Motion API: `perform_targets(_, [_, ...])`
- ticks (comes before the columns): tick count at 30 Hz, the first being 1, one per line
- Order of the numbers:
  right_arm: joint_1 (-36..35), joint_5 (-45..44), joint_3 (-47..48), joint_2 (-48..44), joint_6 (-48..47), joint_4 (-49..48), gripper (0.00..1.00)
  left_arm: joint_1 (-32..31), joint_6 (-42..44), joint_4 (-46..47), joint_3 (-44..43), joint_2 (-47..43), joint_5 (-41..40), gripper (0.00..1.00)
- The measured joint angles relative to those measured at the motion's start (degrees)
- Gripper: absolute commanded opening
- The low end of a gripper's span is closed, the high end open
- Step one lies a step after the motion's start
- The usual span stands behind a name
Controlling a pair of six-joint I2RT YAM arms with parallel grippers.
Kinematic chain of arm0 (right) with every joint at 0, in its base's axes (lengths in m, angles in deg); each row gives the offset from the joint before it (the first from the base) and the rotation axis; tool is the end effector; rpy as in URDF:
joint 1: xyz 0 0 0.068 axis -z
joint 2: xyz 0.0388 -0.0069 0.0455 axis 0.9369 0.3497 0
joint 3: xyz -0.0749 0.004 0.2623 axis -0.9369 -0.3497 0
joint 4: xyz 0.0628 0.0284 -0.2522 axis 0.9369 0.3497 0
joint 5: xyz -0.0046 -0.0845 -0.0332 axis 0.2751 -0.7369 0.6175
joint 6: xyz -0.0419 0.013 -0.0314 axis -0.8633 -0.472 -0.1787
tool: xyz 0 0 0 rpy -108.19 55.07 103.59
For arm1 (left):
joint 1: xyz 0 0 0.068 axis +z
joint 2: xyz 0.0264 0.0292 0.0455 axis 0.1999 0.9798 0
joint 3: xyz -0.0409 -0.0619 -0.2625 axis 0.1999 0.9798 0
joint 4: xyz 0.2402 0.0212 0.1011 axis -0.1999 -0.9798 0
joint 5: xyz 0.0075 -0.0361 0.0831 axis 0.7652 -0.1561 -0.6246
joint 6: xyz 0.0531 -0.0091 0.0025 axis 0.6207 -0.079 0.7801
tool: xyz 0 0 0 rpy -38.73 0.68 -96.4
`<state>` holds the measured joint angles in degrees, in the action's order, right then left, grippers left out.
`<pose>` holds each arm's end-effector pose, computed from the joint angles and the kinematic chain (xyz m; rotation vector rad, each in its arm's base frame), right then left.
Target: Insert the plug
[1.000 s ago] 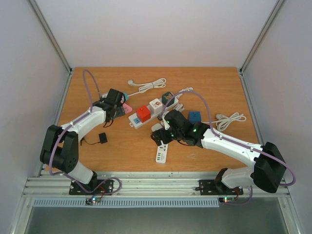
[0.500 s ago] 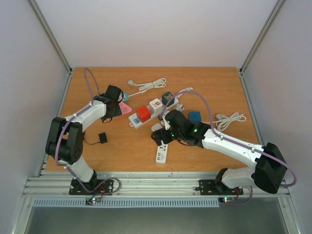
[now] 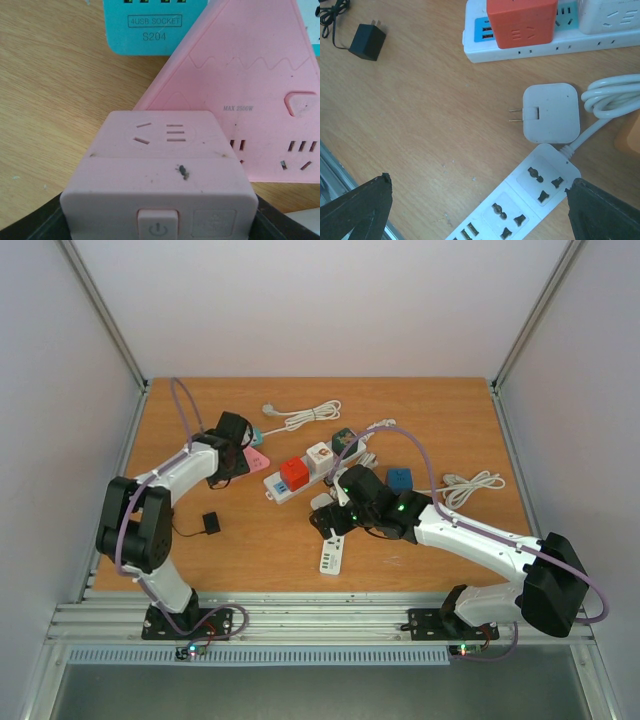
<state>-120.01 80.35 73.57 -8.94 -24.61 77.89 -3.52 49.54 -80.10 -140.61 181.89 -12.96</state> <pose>0.1723 0.2124 0.2500 -1.1981 2.1222 0.4217 0.3248 -0.0774 0.1967 -0.5575 2.6517 0.1301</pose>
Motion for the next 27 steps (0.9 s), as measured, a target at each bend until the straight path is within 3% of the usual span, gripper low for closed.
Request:
perform_targets(18, [0.0,0.22,0.0,-0.02,0.37,-0.02,0.95,0.57,-4.26,-2.08,12.46,-12.24,-1.9,0.39])
perform_targets(24, [0.0,-0.02,0.0,-0.02,1.14,-0.04,0.95,0.57,-4.31,-1.81,12.52,-12.37,-1.9,0.7])
perform_targets(27, [0.0,-0.46,0.0,-0.02,1.49,-0.02,0.96,0.59,-4.24,-2.27,12.63,-12.63,-1.88,0.75])
